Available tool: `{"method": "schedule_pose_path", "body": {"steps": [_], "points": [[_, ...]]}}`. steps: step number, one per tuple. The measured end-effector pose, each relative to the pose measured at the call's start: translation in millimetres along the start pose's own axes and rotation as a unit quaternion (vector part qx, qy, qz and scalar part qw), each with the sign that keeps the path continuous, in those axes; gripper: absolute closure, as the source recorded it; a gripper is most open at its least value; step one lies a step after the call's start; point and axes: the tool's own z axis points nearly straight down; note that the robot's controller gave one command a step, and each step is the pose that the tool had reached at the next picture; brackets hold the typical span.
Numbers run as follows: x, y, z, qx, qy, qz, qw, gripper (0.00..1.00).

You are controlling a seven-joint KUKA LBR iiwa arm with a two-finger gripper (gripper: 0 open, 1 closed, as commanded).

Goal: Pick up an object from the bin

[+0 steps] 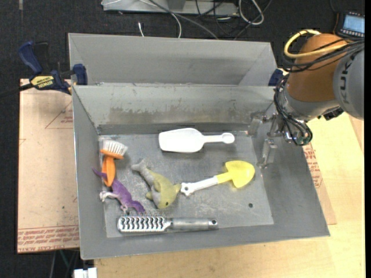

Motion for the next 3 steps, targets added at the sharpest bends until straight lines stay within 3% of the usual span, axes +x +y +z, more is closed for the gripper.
{"method": "schedule_pose_path", "body": {"steps": [1,2,3], "points": [[-1.9,1,-5,0.001,-0.0035,-0.002,1.0000,0.00],[29.7,59,70,-0.001,-0.0012,-0.167,0.9860,0.00],[39.0,59,13,0.002,-0.0069,-0.168,0.9857,0.00]]}}
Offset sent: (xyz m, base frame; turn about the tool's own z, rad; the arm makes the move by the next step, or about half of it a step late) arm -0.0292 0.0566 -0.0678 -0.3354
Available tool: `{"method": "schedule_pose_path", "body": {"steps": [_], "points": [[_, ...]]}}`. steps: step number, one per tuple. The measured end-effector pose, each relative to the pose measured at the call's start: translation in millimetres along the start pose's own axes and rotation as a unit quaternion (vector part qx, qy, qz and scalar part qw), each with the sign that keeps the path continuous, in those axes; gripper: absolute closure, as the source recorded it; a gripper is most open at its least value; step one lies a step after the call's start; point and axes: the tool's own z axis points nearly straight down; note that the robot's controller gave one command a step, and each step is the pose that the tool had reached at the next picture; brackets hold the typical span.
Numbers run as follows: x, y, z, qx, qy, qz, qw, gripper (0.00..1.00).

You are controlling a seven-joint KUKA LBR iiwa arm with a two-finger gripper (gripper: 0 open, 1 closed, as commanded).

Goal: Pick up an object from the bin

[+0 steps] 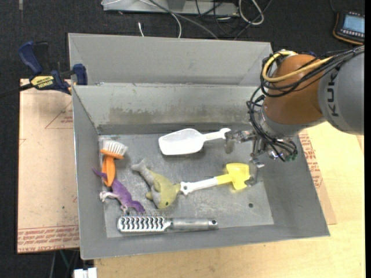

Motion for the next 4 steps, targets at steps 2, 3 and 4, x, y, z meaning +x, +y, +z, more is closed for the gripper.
{"method": "schedule_pose_path", "body": {"steps": [2,3,4], "points": [[10.4,9,55,-0.001,-0.0010,-0.034,0.9994,0.00],[10.0,9,54,-0.002,0.0004,-0.084,0.9965,1.00],[10.1,9,54,-0.002,0.0004,-0.084,0.9965,1.00]]}}
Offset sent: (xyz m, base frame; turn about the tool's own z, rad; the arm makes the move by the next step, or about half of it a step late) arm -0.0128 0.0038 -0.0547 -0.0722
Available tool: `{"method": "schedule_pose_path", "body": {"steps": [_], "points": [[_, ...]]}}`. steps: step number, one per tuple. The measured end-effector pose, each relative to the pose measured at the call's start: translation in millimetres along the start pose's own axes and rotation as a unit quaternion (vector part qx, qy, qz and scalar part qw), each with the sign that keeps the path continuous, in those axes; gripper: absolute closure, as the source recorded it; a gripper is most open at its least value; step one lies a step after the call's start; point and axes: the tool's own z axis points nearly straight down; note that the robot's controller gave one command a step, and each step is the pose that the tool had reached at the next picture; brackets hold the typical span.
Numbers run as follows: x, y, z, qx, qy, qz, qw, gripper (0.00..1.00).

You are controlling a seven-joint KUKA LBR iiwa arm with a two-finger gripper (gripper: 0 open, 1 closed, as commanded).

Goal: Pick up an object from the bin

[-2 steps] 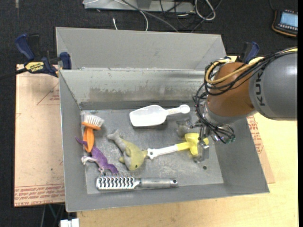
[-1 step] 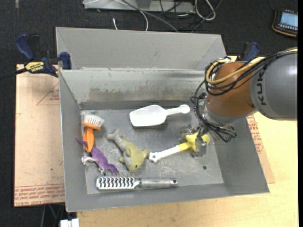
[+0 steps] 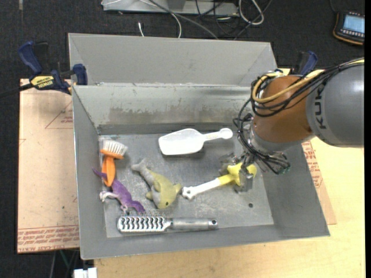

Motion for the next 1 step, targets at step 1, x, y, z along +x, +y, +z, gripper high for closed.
{"method": "schedule_pose_path", "body": {"steps": [1], "points": [[0.0,1.5,-29.6,-0.001,0.0009,0.000,1.0000,1.00]]}}
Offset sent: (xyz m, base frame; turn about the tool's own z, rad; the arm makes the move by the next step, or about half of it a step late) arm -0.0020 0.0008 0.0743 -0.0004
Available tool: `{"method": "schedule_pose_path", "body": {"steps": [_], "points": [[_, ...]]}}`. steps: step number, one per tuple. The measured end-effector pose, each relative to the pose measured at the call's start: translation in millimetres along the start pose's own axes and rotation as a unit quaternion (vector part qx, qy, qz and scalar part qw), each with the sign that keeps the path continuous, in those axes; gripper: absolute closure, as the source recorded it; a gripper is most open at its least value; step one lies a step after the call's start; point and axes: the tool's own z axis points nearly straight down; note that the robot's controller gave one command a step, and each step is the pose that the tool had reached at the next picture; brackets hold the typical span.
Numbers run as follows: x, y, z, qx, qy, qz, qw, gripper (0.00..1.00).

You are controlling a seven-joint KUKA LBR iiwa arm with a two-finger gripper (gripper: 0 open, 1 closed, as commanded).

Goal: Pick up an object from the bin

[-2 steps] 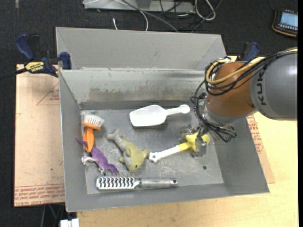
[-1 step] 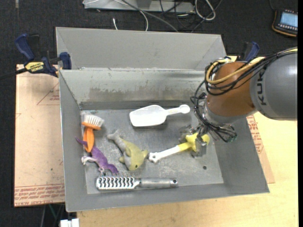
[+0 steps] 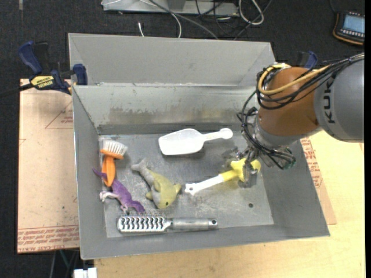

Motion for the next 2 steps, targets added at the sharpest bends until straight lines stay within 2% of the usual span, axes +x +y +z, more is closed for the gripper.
{"method": "schedule_pose_path", "body": {"steps": [2], "points": [[-1.9,1,-55,0.000,-0.0020,0.001,1.0000,1.00]]}}
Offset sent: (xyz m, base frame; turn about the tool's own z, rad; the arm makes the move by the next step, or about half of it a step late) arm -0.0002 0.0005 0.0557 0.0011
